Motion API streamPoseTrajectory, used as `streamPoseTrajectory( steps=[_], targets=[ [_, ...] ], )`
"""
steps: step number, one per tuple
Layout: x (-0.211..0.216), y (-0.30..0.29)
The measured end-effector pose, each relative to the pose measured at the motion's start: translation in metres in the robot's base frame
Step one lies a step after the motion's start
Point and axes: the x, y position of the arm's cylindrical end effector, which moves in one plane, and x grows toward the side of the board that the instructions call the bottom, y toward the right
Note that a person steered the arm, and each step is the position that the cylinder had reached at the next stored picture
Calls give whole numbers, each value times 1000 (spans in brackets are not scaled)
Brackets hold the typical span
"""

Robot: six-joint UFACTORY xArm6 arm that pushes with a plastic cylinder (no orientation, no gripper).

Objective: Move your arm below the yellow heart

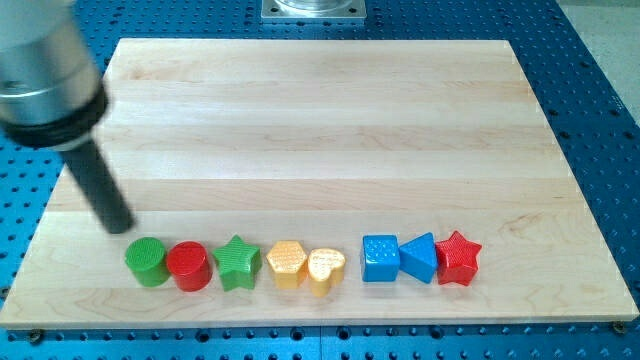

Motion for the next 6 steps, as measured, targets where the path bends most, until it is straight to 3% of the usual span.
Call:
streamPoseTrajectory(
  steps=[1,2,3,4,5,6],
  targets=[
    [65,0],
    [97,17],
    [97,85],
    [98,208],
    [98,259],
    [96,260]
  ],
)
